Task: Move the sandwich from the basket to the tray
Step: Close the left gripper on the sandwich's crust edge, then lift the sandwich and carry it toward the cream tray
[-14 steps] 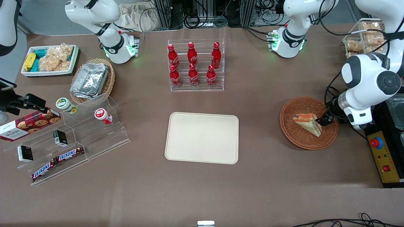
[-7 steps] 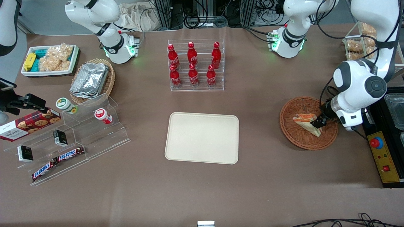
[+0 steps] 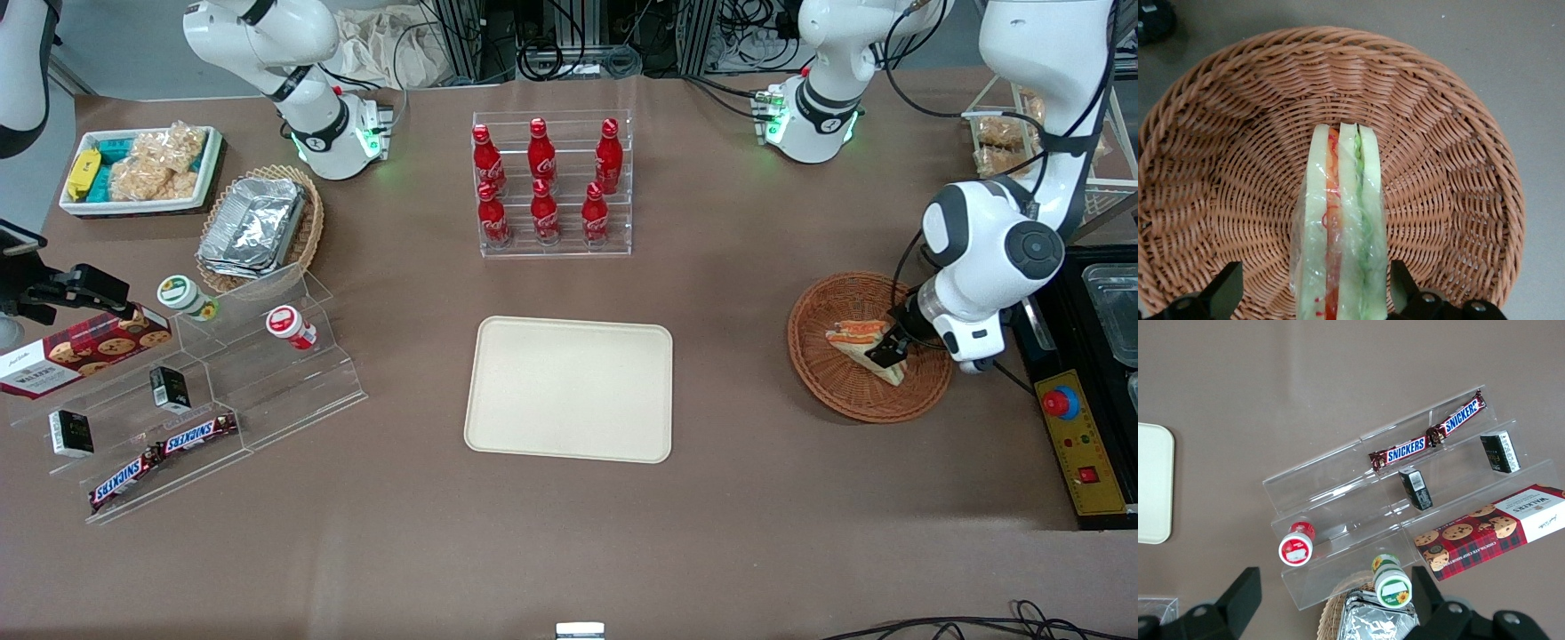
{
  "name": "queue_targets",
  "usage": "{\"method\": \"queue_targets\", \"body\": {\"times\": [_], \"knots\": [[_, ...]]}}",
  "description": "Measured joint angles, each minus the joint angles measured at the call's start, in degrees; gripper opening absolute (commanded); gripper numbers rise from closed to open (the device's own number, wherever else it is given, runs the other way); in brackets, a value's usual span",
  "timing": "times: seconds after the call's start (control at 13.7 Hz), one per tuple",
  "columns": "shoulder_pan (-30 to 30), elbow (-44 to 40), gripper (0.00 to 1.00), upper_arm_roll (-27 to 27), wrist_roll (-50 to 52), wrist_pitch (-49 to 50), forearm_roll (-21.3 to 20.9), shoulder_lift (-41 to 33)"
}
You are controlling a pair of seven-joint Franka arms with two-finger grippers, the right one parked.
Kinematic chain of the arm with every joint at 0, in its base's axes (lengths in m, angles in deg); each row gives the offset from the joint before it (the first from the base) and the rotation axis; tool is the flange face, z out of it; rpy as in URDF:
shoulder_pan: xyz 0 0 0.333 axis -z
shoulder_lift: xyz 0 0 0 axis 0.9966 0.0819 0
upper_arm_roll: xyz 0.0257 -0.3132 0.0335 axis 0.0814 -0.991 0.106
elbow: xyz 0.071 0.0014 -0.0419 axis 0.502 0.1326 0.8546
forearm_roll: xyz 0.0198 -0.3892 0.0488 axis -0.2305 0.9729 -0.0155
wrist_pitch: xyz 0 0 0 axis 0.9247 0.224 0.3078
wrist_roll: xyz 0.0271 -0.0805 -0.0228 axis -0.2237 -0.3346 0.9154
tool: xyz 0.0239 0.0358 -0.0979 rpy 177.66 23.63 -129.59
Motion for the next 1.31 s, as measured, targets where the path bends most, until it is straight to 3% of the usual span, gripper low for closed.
{"method": "queue_targets", "body": {"times": [0.15, 0.88, 1.02, 1.31], "knots": [[0.08, 0.00, 0.01, -0.01, 0.00, -0.22, 0.00, 0.32], [0.15, -2.06, 0.00, -0.28, 0.92, 0.82, -0.07, -0.96], [0.15, -7.72, 0.00, -0.49, 0.26, 11.50, -0.09, -2.54], [0.25, -27.79, 0.00, -3.14, -4.56, 36.83, -0.12, -3.59]]}}
